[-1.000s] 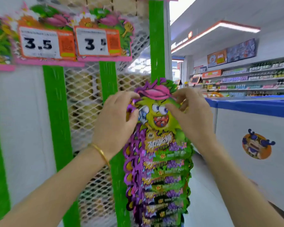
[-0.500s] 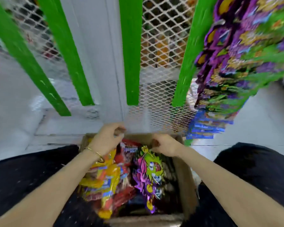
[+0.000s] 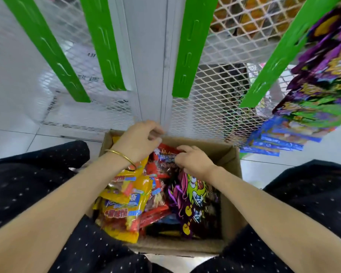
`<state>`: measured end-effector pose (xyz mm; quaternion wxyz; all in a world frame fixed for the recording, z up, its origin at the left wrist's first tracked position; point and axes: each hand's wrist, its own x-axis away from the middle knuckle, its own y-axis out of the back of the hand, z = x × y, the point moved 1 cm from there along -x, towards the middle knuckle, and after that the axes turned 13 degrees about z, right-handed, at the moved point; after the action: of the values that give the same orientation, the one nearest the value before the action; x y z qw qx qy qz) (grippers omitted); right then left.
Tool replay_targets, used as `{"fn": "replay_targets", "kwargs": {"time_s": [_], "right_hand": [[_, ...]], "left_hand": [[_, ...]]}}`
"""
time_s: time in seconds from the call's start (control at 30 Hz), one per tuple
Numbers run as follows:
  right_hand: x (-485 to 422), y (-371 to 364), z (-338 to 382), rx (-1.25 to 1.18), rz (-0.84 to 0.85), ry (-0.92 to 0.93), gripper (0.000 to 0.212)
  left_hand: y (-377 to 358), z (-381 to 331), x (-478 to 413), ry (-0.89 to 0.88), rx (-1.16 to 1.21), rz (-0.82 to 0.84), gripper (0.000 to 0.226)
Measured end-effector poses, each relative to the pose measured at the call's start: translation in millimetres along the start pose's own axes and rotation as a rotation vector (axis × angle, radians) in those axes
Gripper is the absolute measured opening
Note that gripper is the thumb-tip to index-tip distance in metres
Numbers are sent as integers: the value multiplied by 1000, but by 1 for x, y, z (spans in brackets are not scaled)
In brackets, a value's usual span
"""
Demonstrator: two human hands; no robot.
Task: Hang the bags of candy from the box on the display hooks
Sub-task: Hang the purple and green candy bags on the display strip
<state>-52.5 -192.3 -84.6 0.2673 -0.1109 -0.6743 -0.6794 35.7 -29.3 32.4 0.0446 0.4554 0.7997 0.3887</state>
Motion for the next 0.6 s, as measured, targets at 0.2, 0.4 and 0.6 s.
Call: {"fn": "replay_targets", "kwargs": {"time_s": [0.2,0.4,0.6], "right_hand": [[38,66,-23,-396,41,6,21],[110,105,-29,-931,-218,36,8],[179,141,-29,-1054,-525,4,14]], "left_hand": [[-20,-8,3,31,103,268,32],[-42,-29,10,-82,-29,244,22],[8,-111,22,-305,82,133,24]]}}
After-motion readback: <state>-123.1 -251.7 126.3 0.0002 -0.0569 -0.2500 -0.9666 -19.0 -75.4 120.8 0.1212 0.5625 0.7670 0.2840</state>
